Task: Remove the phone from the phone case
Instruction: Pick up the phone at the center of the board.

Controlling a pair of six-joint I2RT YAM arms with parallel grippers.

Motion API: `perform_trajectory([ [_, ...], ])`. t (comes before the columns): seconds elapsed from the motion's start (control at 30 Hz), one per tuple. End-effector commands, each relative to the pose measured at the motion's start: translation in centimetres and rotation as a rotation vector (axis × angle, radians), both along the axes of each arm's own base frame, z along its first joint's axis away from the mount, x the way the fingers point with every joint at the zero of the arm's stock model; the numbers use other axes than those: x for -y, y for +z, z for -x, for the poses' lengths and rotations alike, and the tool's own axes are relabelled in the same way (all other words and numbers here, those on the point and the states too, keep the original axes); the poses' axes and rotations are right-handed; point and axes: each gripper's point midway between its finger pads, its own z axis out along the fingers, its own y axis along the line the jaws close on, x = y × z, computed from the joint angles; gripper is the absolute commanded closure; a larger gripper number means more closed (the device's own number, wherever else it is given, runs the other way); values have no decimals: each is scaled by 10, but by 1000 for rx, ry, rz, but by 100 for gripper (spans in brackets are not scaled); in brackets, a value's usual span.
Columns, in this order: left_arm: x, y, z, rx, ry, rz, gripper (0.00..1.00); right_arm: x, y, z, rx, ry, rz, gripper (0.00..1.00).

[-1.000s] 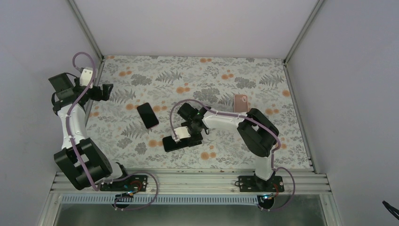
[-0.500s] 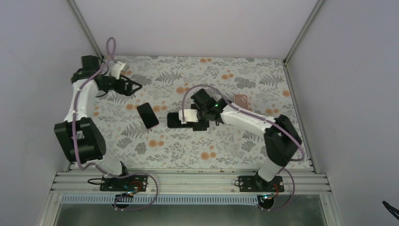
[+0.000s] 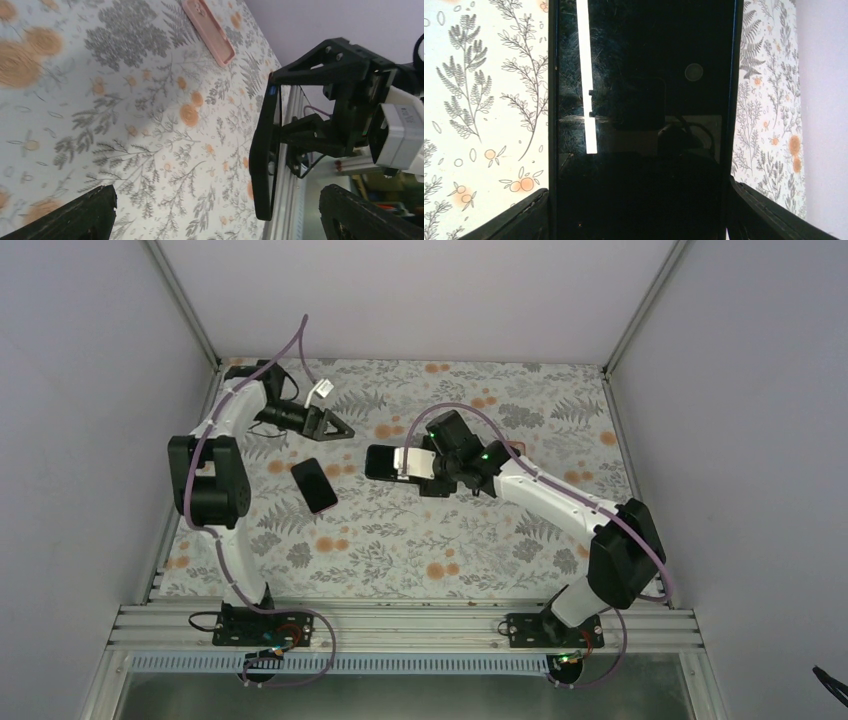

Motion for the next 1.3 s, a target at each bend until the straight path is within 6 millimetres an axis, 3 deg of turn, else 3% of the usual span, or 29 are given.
perform_trajectory([
  [0.0, 24, 3, 14, -89, -66, 44, 0, -9, 41, -24, 115, -39, -100, 36],
  [0.3, 53, 5, 14, -84, -127, 42, 2, -16, 48, -36, 132, -35, -124, 37],
  [0.4, 62, 3, 19, -95, -152, 40, 13, -19, 51, -42, 146, -37, -128, 37],
  [0.53, 66, 0, 21, -110, -161, 47, 36, -21, 54, -47, 155, -39, -136, 37],
  [0.73, 70, 4, 22, -108, -168, 55, 55, -23, 55, -54, 167, -47, -139, 38],
  [0.9, 76, 7, 26, -102, -186, 58, 85, -23, 54, -56, 172, -51, -130, 38],
  [1.13, 88, 37, 35, 67, -255, 59, 92, -23, 57, -36, 73, -1, -160, 27],
  [1.27, 89, 59, 33, 167, -271, 54, 98, -19, 59, -18, -1, 45, -176, 12],
])
